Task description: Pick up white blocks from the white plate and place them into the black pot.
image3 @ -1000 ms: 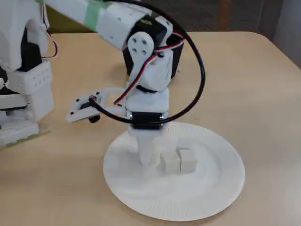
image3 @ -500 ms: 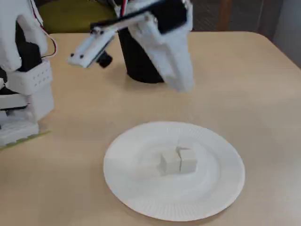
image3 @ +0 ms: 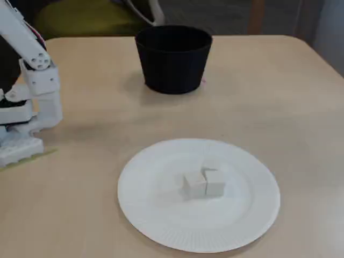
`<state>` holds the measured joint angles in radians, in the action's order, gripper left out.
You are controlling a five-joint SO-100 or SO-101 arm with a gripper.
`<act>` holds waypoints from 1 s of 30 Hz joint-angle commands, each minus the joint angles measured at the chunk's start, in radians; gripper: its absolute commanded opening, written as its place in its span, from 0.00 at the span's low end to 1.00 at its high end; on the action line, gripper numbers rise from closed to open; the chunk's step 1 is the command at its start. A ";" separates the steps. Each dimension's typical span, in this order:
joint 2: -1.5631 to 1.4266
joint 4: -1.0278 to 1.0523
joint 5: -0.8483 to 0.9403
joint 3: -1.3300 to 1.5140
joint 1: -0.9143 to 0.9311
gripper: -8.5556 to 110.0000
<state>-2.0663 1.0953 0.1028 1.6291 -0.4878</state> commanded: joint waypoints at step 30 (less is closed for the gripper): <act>0.279 -0.144 -0.020 0.101 0.009 0.05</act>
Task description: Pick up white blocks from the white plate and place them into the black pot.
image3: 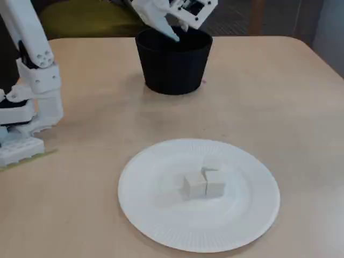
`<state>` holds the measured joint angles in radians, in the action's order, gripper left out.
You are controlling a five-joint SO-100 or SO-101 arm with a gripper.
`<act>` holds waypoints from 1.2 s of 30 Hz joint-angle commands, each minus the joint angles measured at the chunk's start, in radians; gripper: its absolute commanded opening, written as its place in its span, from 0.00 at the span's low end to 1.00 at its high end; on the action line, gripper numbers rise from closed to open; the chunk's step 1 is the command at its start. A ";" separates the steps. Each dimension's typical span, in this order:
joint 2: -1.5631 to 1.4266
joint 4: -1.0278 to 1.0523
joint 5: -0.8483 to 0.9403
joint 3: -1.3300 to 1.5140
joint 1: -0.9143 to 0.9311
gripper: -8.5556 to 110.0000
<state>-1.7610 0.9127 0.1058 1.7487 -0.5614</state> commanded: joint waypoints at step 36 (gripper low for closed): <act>-0.123 0.339 -0.316 -0.003 0.746 0.05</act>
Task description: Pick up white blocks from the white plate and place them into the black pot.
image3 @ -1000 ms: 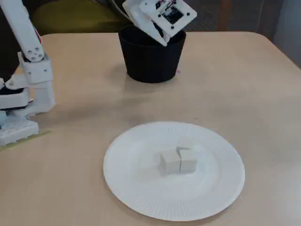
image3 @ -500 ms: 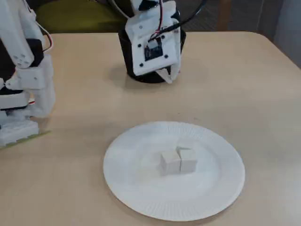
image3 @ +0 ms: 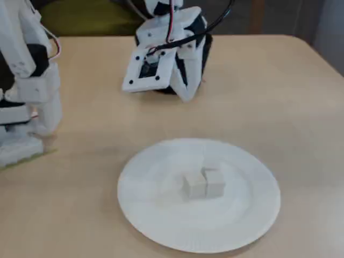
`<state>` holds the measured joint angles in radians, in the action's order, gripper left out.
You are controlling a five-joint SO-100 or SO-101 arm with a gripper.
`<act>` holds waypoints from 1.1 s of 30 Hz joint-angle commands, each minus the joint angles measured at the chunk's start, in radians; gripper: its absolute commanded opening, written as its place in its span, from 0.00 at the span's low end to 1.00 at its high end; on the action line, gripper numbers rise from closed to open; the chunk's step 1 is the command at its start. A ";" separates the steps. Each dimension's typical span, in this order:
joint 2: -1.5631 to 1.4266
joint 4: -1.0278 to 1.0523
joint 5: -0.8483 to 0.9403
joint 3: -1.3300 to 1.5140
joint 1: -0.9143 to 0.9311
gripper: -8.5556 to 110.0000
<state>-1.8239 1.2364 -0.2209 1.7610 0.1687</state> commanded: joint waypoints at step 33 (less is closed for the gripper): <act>0.385 0.146 0.232 -0.311 0.198 0.35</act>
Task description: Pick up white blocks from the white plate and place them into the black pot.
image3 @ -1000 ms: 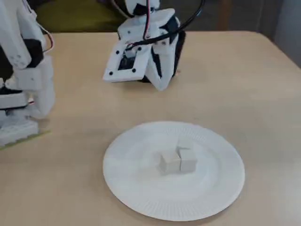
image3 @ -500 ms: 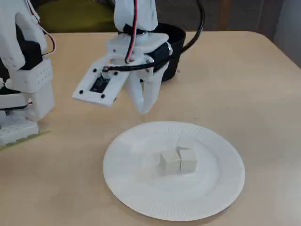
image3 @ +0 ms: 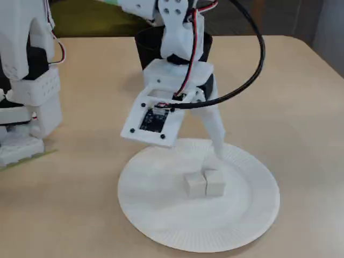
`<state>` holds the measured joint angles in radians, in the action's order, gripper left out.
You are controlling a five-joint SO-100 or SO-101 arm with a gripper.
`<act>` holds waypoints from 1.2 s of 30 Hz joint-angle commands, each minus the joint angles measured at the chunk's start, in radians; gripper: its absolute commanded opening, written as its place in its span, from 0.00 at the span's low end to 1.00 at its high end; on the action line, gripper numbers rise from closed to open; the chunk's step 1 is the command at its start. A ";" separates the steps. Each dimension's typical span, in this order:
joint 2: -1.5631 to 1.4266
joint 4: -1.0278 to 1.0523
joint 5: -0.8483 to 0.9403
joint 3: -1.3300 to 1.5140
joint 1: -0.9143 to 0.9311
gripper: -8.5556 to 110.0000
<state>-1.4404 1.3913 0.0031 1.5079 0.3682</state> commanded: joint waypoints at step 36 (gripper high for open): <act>0.486 -0.063 0.005 -0.477 -0.031 0.13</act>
<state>-0.9649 1.3131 0.0184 1.0845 0.3283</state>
